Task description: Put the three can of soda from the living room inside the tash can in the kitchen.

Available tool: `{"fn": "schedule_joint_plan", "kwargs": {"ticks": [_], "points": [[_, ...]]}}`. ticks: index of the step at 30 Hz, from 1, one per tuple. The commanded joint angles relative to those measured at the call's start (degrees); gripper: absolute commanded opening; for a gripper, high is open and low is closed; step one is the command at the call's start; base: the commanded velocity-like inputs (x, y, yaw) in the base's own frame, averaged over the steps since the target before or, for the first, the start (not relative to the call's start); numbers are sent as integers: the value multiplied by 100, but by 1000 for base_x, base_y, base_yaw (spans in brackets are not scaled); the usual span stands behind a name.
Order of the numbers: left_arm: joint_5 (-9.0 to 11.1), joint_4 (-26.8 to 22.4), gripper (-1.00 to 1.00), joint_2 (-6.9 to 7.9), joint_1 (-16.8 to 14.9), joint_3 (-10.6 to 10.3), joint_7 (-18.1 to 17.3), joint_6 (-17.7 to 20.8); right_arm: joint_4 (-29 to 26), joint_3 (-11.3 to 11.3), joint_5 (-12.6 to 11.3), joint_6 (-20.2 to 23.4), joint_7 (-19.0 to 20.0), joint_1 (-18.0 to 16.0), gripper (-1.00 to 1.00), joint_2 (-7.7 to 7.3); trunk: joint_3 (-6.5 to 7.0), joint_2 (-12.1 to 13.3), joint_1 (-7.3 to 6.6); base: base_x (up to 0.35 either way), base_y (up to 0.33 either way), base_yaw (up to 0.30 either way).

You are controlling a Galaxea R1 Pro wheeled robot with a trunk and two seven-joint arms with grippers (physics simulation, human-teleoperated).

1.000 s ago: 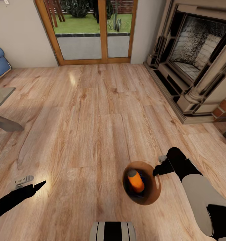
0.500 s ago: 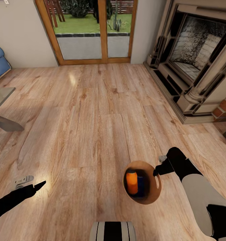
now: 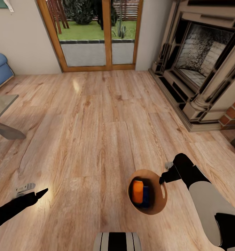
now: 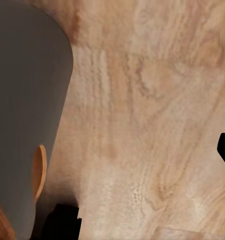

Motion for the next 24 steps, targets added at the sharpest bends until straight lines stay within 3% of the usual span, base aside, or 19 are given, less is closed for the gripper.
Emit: {"fn": "schedule_joint_plan", "kwargs": {"ticks": [1, 24], "points": [[-1, 0, 100, 0, 0, -13, 2, 2, 0, 1, 35, 0, -5, 0, 100, -1, 23, 2, -2, 0, 0, 0], [-8, 113, 100, 0, 0, -148, 163, 10, 0, 7, 35, 0, -5, 0, 100, -9, 445, 844, -467, 0, 0, 0]]}}
